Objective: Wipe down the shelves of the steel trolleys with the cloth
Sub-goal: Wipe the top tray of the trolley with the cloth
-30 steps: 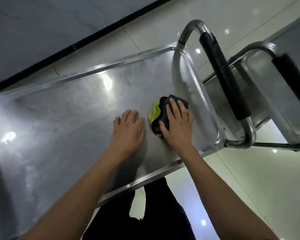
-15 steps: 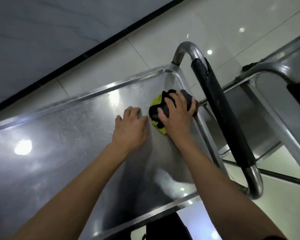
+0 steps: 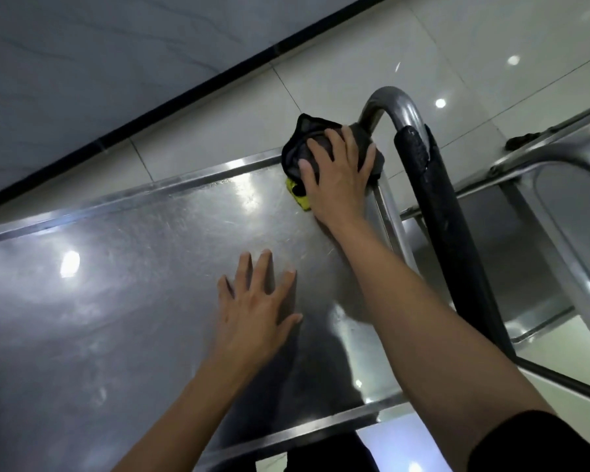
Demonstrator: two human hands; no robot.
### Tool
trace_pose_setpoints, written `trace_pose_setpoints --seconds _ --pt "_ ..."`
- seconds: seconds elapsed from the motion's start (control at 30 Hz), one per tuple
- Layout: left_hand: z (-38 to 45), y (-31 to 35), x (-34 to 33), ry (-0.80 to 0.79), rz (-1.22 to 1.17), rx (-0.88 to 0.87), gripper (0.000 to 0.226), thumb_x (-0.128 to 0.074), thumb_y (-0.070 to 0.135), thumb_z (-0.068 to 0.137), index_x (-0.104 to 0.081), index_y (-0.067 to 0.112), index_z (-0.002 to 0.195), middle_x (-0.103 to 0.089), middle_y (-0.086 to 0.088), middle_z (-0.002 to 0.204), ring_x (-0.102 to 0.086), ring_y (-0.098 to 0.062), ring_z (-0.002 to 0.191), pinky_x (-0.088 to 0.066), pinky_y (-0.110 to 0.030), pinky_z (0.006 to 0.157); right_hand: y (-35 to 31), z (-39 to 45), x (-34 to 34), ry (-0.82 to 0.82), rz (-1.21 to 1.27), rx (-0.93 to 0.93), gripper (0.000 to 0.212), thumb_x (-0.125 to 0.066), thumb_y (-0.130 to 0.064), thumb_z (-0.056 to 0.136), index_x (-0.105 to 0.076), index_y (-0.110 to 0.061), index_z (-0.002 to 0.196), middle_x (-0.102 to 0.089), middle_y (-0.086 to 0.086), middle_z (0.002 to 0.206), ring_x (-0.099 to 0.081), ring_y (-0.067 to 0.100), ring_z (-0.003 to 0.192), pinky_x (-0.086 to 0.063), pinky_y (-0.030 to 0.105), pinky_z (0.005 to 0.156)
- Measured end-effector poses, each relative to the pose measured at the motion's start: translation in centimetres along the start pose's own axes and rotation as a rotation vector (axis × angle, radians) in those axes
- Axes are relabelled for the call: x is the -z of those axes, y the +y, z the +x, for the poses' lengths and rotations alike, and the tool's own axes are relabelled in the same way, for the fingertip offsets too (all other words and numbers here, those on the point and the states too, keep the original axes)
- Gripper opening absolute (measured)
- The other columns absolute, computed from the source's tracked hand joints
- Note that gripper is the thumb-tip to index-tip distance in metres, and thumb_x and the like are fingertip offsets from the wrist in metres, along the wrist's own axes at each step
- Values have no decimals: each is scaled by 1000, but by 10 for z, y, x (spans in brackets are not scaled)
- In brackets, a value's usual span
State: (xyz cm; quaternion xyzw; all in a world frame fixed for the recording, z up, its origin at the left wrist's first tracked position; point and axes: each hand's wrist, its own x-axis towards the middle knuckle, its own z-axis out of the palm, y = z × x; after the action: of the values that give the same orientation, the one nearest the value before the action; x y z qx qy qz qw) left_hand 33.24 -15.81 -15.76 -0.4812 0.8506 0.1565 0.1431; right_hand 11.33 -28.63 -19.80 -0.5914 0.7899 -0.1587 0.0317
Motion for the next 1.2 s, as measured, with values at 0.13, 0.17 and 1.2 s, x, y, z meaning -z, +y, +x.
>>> trace_pose_setpoints --seconds 0.13,0.17,1.2 --pt "3 1 -3 6 13 -11 76 -49 70 89 -25 37 153 -5 -12 166 0 -44 151 -26 -71 107 5 -26 9 -117 -37 9 54 -32 -53 97 -41 -33 146 -31 3 158 -11 23 151 -1 61 119" --pt "5 1 -3 4 17 -14 77 -50 71 88 -24 37 153 -5 -12 166 0 -45 151 -27 -70 107 4 -36 12 -142 -40 4 53 -31 -53 98 -40 -34 146 -30 3 158 -10 23 151 -1 62 119" --pt "-75 39 -52 34 -86 86 74 -48 71 90 -19 44 152 4 2 166 9 -40 151 -18 -77 108 27 -379 99 -300 -64 -130 47 -32 -49 100 -45 -36 143 -31 2 158 -12 25 151 -6 61 118"
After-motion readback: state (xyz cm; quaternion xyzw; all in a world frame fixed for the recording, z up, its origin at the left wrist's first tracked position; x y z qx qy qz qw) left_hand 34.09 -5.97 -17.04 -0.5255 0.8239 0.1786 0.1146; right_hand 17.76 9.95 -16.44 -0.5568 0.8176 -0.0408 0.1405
